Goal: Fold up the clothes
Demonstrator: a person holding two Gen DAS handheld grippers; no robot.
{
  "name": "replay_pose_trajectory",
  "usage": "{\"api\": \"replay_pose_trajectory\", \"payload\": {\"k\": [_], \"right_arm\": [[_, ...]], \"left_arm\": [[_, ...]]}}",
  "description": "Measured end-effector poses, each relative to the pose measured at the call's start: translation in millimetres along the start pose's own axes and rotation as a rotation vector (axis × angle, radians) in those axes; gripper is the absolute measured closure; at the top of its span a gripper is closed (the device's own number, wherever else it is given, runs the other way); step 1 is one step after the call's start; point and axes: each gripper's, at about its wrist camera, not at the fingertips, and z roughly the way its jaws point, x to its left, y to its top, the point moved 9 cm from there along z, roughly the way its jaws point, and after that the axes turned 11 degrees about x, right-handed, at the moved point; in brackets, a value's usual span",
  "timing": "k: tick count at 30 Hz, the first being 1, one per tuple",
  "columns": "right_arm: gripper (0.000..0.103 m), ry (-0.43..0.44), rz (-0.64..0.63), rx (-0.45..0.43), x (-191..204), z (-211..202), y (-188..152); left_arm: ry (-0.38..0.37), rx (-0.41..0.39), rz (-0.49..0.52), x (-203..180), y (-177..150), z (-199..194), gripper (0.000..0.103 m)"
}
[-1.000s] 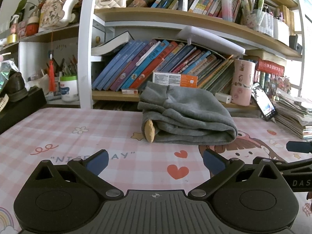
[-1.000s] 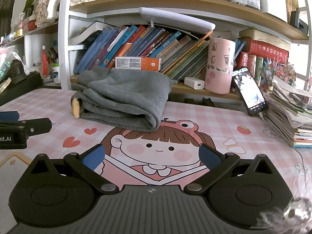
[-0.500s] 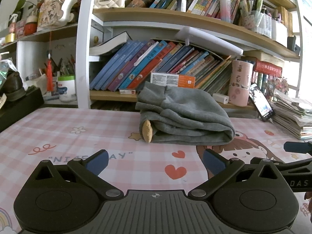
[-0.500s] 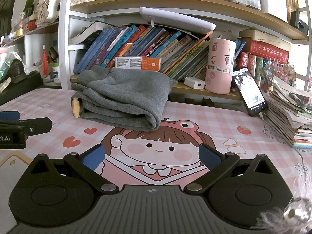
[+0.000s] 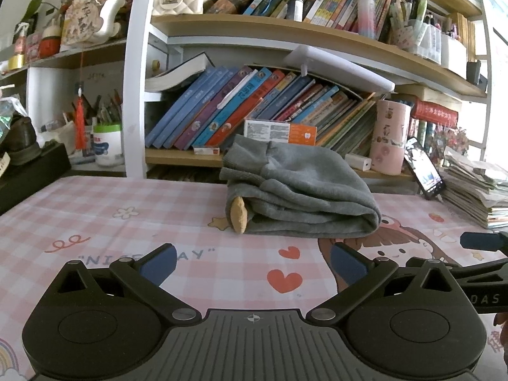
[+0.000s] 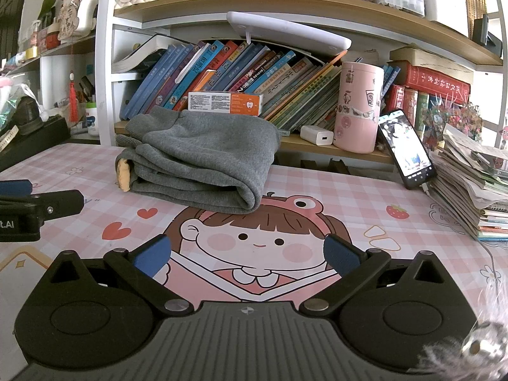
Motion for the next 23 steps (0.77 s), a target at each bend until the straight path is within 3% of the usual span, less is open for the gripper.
{"api": "replay_pose_trajectory", "payload": {"k": [23], "right_arm": [[0.0,0.001,0.003,0.005,-0.1,1.1,-0.1]], "left_arm": [[-0.018,0.027,-0.021,3.7,-1.6,4.5,0.0]]}}
